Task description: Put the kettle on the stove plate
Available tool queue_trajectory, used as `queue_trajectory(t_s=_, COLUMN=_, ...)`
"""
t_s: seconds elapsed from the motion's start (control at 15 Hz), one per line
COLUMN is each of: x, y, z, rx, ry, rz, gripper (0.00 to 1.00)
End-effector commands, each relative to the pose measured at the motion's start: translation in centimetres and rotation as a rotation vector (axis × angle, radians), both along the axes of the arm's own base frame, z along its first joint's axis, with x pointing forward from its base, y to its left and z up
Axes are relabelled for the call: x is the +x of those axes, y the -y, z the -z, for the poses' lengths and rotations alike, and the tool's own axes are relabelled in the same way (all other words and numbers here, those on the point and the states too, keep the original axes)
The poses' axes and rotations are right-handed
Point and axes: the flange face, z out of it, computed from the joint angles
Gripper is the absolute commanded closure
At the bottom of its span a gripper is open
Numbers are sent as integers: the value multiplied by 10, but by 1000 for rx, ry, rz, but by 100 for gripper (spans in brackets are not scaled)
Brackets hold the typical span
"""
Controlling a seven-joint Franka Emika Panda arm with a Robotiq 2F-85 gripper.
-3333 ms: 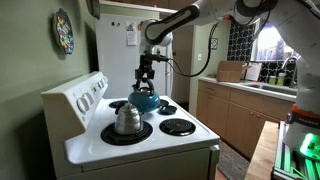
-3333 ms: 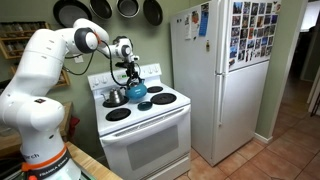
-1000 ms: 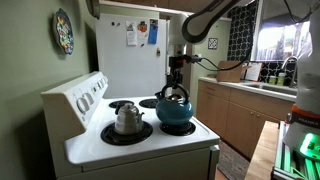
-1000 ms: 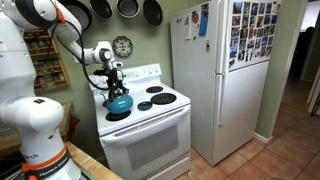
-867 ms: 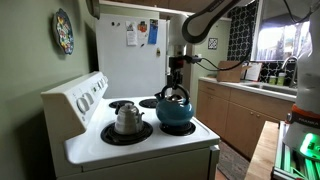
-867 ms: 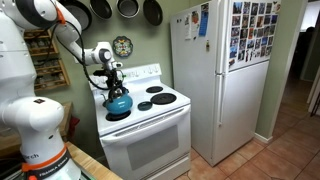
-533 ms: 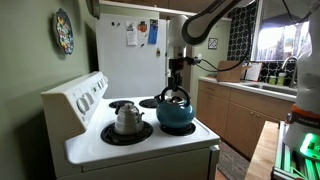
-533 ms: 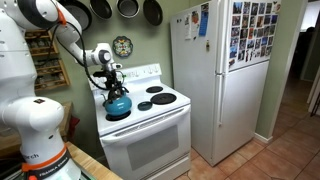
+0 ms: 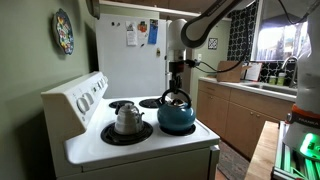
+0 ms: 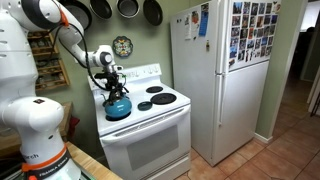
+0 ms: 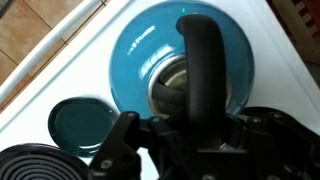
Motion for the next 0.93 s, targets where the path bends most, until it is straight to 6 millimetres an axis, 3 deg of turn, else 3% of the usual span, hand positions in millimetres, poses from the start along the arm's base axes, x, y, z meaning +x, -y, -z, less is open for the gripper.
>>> queue_trajectory(t_s=0.0, x=3, y=0, z=-11, rx=15, ry=-5, rz=-33, gripper=99)
queue_trajectory(t_s=0.47, x=4, y=0, z=-9, rx=14, ry=-23, rz=-76, gripper=99)
queue_trajectory(t_s=0.53, x=4, y=0, z=-8, rx=10, ry=-28, rz=-83, gripper=70)
queue_trajectory(t_s=0.67, x=6, y=1, z=-11, rx=13, ry=-24, rz=-93, gripper=64)
queue_trajectory(t_s=0.87, x=8, y=4, z=-18, rx=-5, ry=-18, rz=-98, gripper=40)
